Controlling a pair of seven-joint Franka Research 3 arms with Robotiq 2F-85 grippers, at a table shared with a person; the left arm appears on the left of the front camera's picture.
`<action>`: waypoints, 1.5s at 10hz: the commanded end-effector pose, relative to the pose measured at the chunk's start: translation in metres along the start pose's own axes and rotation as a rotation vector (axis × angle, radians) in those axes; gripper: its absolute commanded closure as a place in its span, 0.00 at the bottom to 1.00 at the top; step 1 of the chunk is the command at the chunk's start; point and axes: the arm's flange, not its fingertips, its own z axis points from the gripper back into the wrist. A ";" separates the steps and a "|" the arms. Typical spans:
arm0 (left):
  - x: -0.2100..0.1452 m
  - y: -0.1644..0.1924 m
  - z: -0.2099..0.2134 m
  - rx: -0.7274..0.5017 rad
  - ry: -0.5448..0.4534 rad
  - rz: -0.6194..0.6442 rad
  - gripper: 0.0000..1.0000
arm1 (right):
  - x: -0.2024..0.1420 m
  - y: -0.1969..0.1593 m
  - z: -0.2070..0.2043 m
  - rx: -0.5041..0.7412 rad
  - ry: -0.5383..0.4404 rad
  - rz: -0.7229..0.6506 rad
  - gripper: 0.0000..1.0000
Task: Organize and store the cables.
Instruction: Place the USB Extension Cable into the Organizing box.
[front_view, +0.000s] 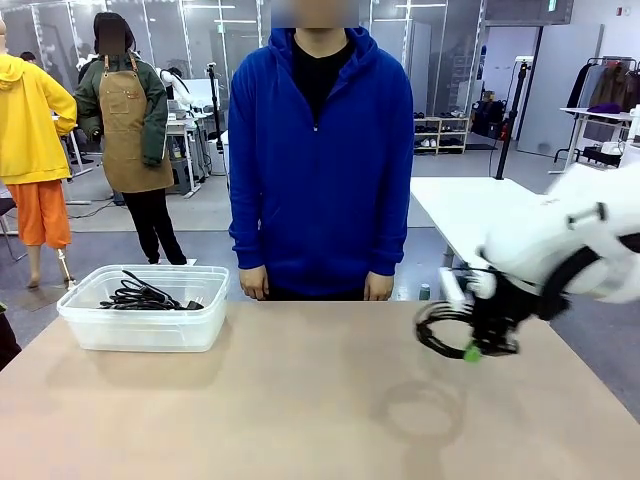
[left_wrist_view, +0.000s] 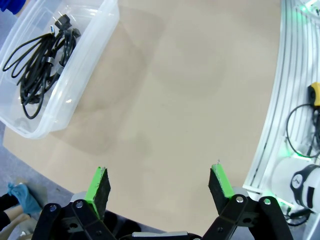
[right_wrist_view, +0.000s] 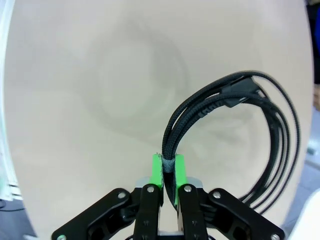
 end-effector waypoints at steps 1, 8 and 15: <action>0.002 -0.001 0.001 -0.001 -0.014 0.018 0.00 | 0.100 -0.033 -0.013 0.041 -0.024 -0.027 0.89; 0.002 -0.001 0.001 -0.001 -0.014 0.018 0.00 | 0.286 -0.015 -0.109 0.110 0.177 -0.034 0.89; 0.002 -0.001 0.001 -0.001 -0.014 0.018 0.00 | 0.292 0.009 -0.143 0.193 0.189 0.014 0.67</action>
